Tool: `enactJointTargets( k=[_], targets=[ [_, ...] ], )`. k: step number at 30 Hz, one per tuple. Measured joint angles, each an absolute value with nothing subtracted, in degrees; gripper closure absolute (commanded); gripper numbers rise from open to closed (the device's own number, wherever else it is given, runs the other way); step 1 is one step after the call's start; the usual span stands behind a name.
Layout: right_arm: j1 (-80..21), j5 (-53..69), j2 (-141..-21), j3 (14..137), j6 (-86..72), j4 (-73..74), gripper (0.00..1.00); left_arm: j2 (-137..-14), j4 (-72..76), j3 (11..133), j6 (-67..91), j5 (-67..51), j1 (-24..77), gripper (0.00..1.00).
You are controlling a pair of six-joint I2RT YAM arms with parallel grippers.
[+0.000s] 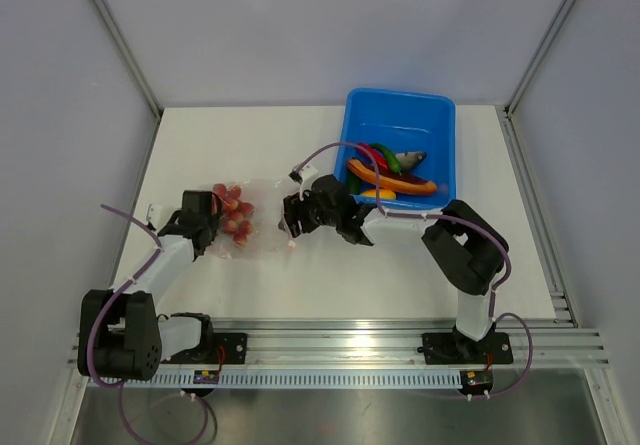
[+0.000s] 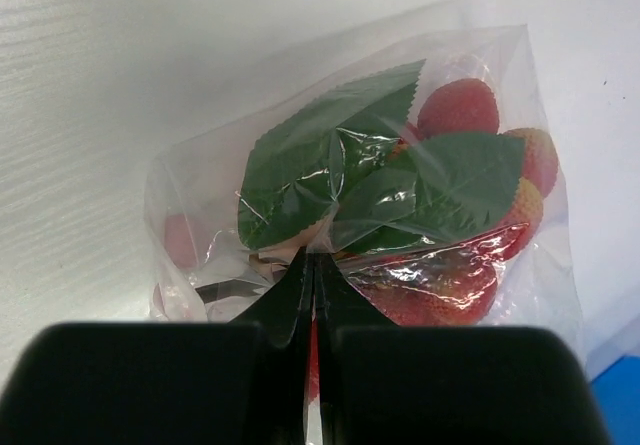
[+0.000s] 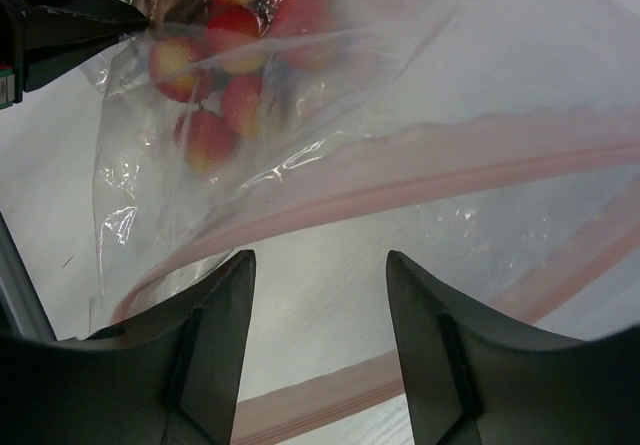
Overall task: Open the zip-top bag and remove the fake food
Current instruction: Pick up the fake fruit from the center of the board.
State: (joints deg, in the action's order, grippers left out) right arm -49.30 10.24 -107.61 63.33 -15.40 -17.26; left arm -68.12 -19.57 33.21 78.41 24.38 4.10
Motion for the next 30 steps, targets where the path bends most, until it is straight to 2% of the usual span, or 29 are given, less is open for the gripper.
enactJointTargets(
  k=[3,9,17,25,30],
  targets=[
    [-49.8,10.7,-108.8,64.5,-14.9,-17.0,0.28,-68.3,-18.6,33.2,77.7,24.1,4.2,1.0],
    [-50.3,11.9,-110.5,66.7,-13.9,-16.7,0.19,-70.2,-13.6,33.2,75.2,19.9,4.3,1.0],
    [-50.3,13.2,-112.1,68.1,-13.4,-16.1,0.19,-70.8,-12.3,33.2,73.3,16.6,5.6,1.0],
    [-50.3,15.0,-112.3,68.1,-13.2,-16.2,0.28,-68.6,-12.4,33.3,71.6,16.0,5.6,1.0],
    [-50.3,16.2,-111.9,66.7,-13.2,-18.0,0.29,-68.7,-12.8,33.3,70.9,15.3,5.6,1.0]
  ],
)
